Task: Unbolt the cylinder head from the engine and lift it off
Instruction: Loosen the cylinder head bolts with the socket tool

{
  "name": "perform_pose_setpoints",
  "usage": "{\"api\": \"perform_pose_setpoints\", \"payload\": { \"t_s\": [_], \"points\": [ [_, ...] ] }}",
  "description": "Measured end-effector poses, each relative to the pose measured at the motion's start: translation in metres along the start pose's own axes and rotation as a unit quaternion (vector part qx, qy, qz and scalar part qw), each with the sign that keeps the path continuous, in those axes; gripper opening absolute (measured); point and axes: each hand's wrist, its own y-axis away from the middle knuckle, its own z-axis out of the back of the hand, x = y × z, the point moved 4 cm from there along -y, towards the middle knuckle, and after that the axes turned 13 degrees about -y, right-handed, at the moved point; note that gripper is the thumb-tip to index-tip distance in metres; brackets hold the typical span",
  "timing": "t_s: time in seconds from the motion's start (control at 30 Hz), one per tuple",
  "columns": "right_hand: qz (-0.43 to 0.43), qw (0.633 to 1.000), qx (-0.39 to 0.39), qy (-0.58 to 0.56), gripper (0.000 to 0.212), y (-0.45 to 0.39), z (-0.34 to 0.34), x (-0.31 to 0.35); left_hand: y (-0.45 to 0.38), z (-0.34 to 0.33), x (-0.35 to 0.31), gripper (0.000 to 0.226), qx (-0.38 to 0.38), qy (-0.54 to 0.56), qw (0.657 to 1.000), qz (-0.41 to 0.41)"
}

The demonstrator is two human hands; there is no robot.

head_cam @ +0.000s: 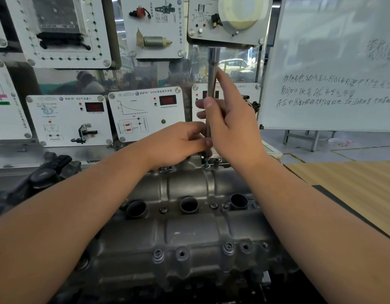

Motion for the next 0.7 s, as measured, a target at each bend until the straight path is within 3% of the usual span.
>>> {"api": "perform_pose_setpoints", "payload": {
  "t_s": [0.07,0.23,0.37,0.43,0.5,0.7],
  "points": [
    [0.025,1.0,-0.003,0.002,0.052,0.0014,-0.0009,0.002,-0.0012,0.0,-0.0001,0.018,-0.003,-0.026,1.0,-0.001],
    [0.045,0.999,-0.012,0.019,0.013,-0.0007,0.0011,0.0048,-0.002,-0.0019,0.0,0.03,-0.01,-0.036,0.999,-0.005],
    [0.007,1.0,0.004,0.016,0.027,-0.0012,0.0003,0.0018,0.0002,-0.0032,0.0021,0.019,0.006,-0.011,1.0,-0.01],
    [0.001,1.0,0.009,0.014,0.049,0.0002,-0.001,0.003,0.0017,-0.0028,0.0028,0.025,0.005,-0.01,1.0,-0.01],
    [0.011,1.0,0.01,0.006,0.055,0.0009,-0.001,0.0041,0.0022,-0.0023,0.0022,0.034,-0.003,-0.021,1.0,-0.006],
    [0.036,0.999,-0.018,0.027,0.024,-0.0019,0.0013,0.0006,-0.001,-0.0049,0.0013,0.036,-0.014,-0.038,0.999,-0.013]
  ]
}}
